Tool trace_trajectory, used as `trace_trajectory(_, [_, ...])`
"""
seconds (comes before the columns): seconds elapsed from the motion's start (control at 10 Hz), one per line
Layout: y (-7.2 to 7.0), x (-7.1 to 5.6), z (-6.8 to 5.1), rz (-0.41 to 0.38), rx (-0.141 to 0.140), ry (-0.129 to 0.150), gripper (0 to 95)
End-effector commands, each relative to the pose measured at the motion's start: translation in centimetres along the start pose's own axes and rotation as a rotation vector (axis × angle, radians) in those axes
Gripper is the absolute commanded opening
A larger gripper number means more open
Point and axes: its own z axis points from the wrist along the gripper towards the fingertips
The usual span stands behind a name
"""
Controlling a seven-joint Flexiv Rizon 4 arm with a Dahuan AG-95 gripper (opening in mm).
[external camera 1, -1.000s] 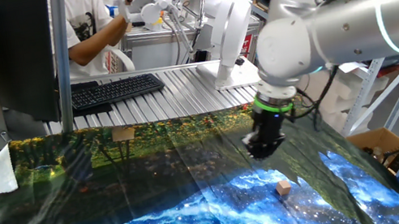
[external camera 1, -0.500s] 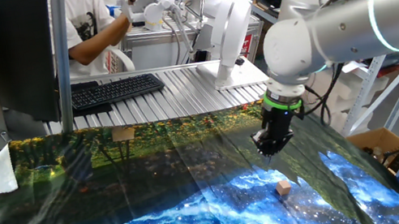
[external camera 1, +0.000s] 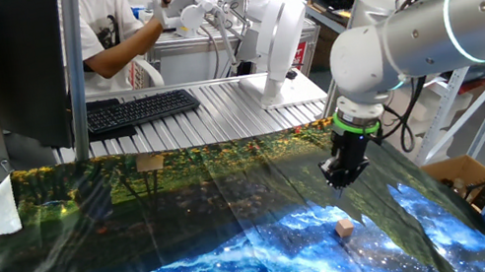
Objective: Pick up the small block on the left and move it to the right
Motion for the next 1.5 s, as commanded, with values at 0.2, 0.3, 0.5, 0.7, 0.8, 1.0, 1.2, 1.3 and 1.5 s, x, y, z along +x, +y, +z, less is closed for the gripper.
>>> trace_trajectory(0.2, [0.07, -0.14, 0.01, -0.002, -0.009, 0.003, 0.0])
trace_trajectory(0.3, [0.01, -0.21, 0.08, -0.004, -0.009, 0.003, 0.0])
trace_trajectory(0.5, [0.01, -0.21, 0.08, -0.003, -0.01, 0.004, 0.0])
trace_trajectory(0.7, [0.01, -0.22, 0.1, 0.004, -0.019, 0.005, 0.0])
trace_trajectory(0.8, [0.02, -0.23, 0.11, 0.005, -0.024, 0.007, 0.0])
trace_trajectory(1.0, [0.02, -0.22, 0.11, 0.007, -0.025, 0.012, 0.0])
trace_trajectory(1.2, [0.01, -0.23, 0.12, 0.009, -0.025, 0.009, 0.0])
trace_trajectory(1.3, [0.01, -0.23, 0.12, 0.007, -0.022, 0.008, 0.0])
trace_trajectory(1.5, [0.02, -0.22, 0.12, 0.009, -0.031, 0.005, 0.0])
